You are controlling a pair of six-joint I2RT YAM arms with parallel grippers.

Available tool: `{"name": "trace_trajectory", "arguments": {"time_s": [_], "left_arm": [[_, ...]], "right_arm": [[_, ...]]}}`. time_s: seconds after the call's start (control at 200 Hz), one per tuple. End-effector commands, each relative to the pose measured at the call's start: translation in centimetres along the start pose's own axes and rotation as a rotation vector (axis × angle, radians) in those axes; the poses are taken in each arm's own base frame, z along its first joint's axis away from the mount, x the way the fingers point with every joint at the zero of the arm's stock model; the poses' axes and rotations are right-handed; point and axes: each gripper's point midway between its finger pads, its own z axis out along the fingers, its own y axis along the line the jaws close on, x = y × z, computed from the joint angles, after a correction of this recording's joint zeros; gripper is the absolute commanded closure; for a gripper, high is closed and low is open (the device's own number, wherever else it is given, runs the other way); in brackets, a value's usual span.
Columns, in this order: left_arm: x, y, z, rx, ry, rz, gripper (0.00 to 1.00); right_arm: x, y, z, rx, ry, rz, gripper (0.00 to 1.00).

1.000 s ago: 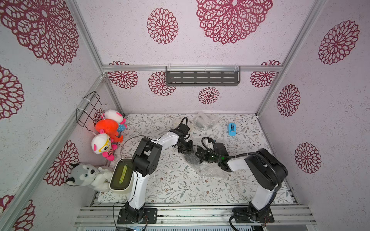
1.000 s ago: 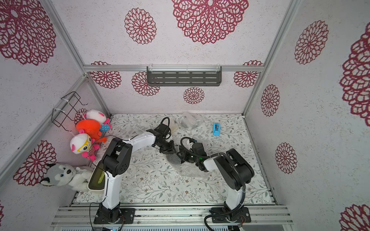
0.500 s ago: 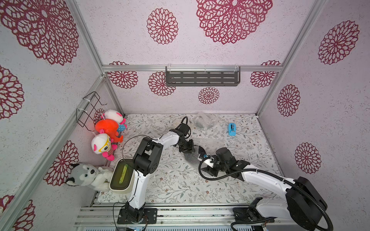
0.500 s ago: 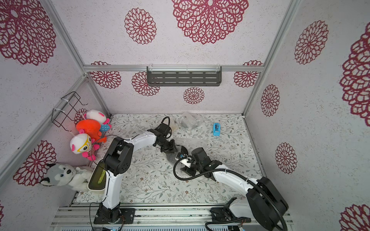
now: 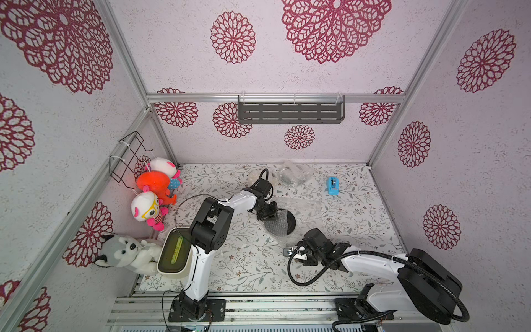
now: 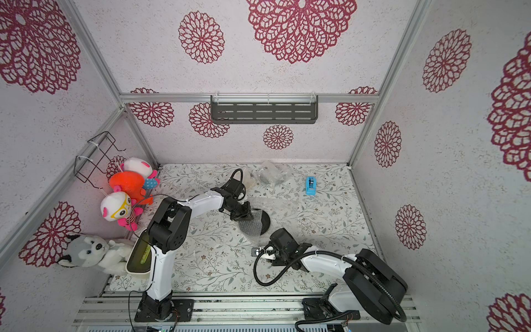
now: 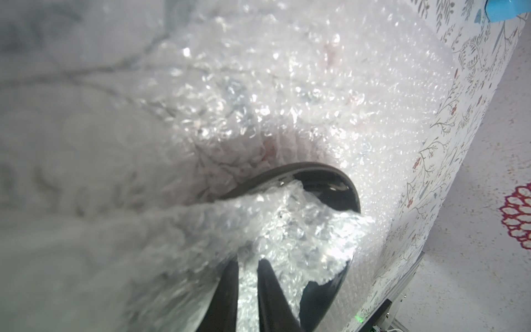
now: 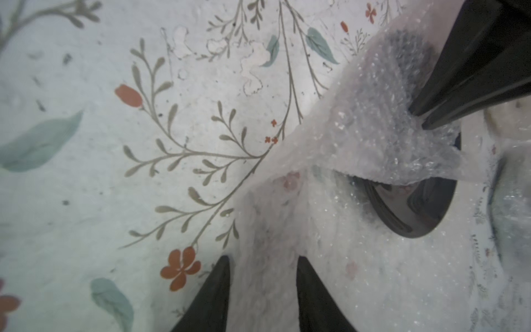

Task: Wrap dinner plates in bubble wrap
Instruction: Wrap the plate in the bubble wrap.

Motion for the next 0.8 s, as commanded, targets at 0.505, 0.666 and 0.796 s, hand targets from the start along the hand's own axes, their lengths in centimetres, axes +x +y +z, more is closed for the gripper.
{"name": "trace_trajectory", "arguments": {"time_s": [0.505, 0.666, 0.796], "left_arm": [[3.5, 3.8, 2.6, -0.080, 0.077, 0.099, 1.00], [3.9, 3.4, 2.8, -0.038, 0.078, 0.140, 1.00], [4.2, 2.0, 2.5, 0.044, 0.066, 0.201, 0.92]], "right_arm": [[-4.6, -10.6, 0.8, 0.151, -0.161, -0.114, 1.00], [-3.7, -12.5, 3.2, 0.106, -0.165, -0.139, 1.00], [-1.9, -12.8, 5.2, 0.026, -0.150, -0.121, 1.00]]}}
